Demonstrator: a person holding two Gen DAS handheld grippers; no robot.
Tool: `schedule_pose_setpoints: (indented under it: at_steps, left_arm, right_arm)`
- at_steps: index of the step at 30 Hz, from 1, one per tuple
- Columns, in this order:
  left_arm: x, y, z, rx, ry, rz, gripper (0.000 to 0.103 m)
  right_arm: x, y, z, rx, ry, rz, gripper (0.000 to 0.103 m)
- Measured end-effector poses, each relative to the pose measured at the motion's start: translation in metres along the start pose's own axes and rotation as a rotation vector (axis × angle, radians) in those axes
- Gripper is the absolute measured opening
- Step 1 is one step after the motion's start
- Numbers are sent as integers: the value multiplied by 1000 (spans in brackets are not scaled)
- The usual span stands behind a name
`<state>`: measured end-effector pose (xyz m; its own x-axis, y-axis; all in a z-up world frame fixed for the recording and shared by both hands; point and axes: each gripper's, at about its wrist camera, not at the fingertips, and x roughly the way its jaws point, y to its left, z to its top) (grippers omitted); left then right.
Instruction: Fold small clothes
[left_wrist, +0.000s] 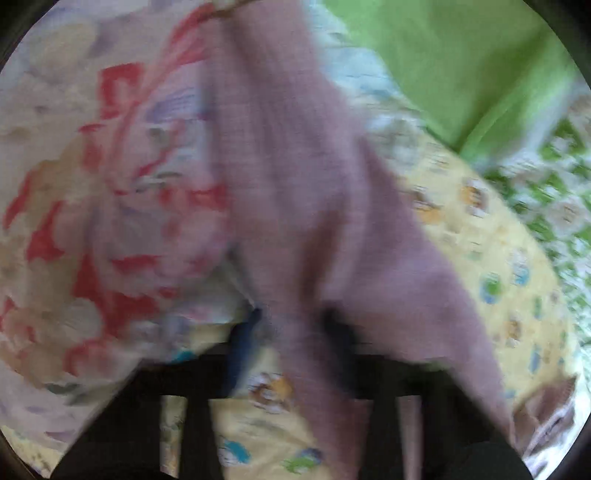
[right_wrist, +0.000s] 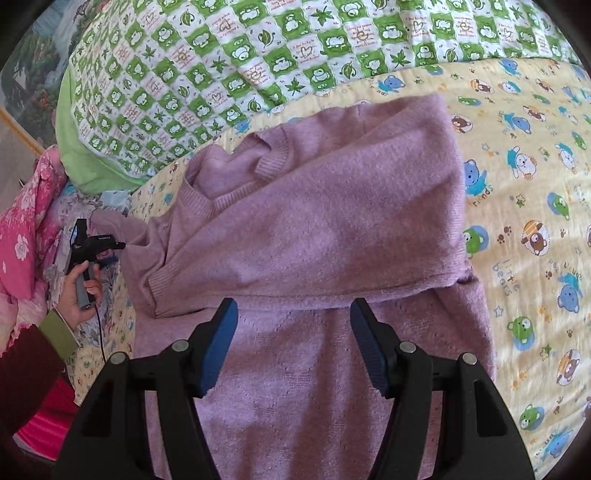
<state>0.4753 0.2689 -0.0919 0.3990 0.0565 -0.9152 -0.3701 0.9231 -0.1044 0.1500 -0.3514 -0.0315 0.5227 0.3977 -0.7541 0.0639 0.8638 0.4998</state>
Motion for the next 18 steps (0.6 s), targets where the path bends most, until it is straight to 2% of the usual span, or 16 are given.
schedule_pose_setpoints:
  at_steps: [2,3,7,9,11,13,15,16,17,18]
  left_arm:
    - [-21,-21,-7,70,-68,33,7]
    - [-34,-31,-12,95,-98,20,6]
    - [-114,-97,-42,228,-237,-122,6]
    - [-161,-148,-75,332,-289,-234,6]
    - [-195,-195,-114,428,-304,-359,6]
    - [-209,-248,-160,547,-244,-466,10]
    - [-204,-289,-203,652,-169,-526,29]
    - [-196,-306,-225,701,-135,-524,55]
    - [-182,-322,-249,760,-89,-506,70]
    - [-173,-328,-264,794,-66,-494,70]
  right_arm:
    - [-2,1,0,-1,-7,-2,64]
    - [-3,1,-1,1,-9,-1,64]
    - [-12,1,-1,30,-39,12,64]
    - [-16,1,-1,46,-53,20,64]
    - [-24,0,-2,71,-79,21,64]
    - [-29,-1,-3,95,-97,18,64]
    - [-33,-5,-4,118,-111,3,64]
    - [-35,-9,-4,135,-113,-6,64]
    - [-36,-11,-4,146,-113,-7,64]
    - [-37,-13,-4,151,-112,-7,64]
